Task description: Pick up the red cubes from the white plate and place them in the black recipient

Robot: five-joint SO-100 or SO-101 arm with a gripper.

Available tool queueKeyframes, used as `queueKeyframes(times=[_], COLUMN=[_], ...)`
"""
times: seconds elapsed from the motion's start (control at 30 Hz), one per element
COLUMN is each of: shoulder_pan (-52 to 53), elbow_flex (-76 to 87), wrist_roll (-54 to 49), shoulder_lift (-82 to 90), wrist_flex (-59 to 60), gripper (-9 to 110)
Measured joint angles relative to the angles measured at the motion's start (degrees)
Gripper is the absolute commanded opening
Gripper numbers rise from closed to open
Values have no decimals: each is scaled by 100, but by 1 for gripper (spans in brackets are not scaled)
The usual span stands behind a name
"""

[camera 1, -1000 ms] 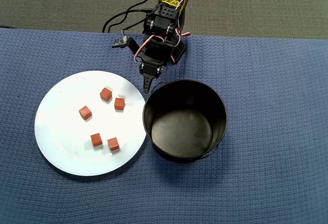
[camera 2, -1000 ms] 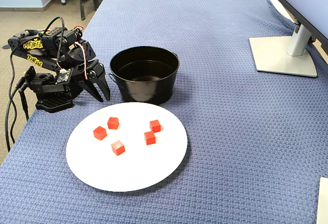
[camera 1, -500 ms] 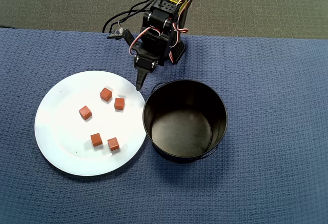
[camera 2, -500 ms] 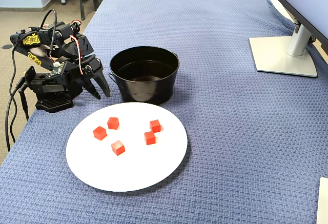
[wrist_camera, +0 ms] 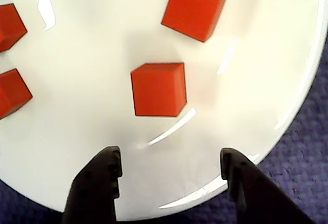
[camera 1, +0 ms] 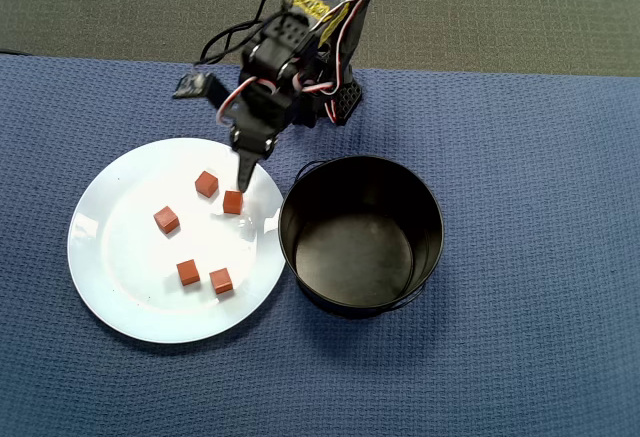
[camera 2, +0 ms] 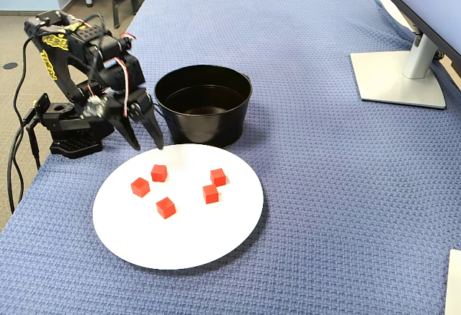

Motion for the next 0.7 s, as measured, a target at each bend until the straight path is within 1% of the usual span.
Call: queueKeyframes(times=[0.27, 0.43, 0.7], shoulder_pan=[79, 88, 105], elbow_flex=[-642, -756, -817], wrist_roll=[-352, -677, -1134], shoulder_lift=[-1371, -1828, -2303], wrist_flex=[-299, -510, -870], gripper=[22, 18, 17])
